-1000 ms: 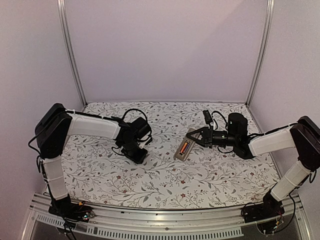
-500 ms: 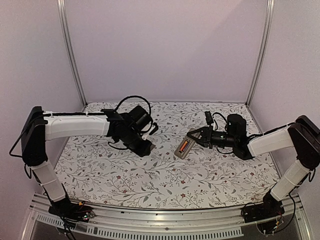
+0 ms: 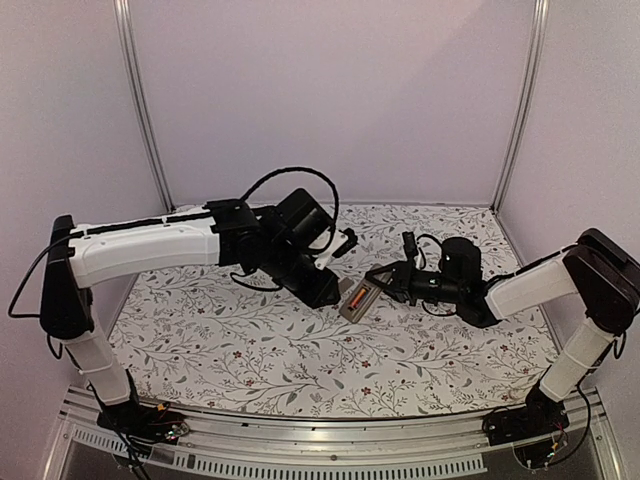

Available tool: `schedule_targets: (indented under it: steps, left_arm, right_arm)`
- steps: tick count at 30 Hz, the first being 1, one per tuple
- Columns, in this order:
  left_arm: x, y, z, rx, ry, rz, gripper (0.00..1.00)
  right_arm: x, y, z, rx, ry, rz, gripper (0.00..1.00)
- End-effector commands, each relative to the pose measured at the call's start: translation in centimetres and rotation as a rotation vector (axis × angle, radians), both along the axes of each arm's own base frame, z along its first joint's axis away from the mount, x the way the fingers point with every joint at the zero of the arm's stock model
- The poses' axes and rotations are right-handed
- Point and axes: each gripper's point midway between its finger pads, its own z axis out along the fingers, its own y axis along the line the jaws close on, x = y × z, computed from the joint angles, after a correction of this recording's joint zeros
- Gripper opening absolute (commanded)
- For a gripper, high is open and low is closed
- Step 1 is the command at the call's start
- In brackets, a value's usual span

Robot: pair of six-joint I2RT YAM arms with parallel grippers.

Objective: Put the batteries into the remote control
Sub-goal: Place the battery cover on the remote control without the battery cover.

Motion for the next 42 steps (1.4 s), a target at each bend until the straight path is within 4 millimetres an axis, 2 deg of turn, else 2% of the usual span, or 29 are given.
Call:
schedule_targets:
  steps: [1, 12, 30, 42]
  left_arm:
    - [-1.3, -0.7, -2.0, 0.077, 0.044, -0.036, 0.15]
    - [-1.1, -2.3, -2.8, 0.094, 0.042, -0.051, 0.15]
    - [0.3, -1.8, -3.9, 0.160, -0.008, -0.014, 0.15]
    - [0.5, -1.9, -3.5, 0.152, -0.018, -0.012, 0.15]
  right_arm:
    - [0.2, 0.3, 0.4, 0.029, -0.020, -0.023, 0.01]
    - [-0.6, 1.1, 0.8, 0.040, -0.025, 0.008, 0.02]
    - [-1.4, 1.7, 0.7, 0.072, -0.008, 0.024, 0.02]
    - [-1.8, 2.3, 0.1, 0.077, 0.012, 0.032, 0.02]
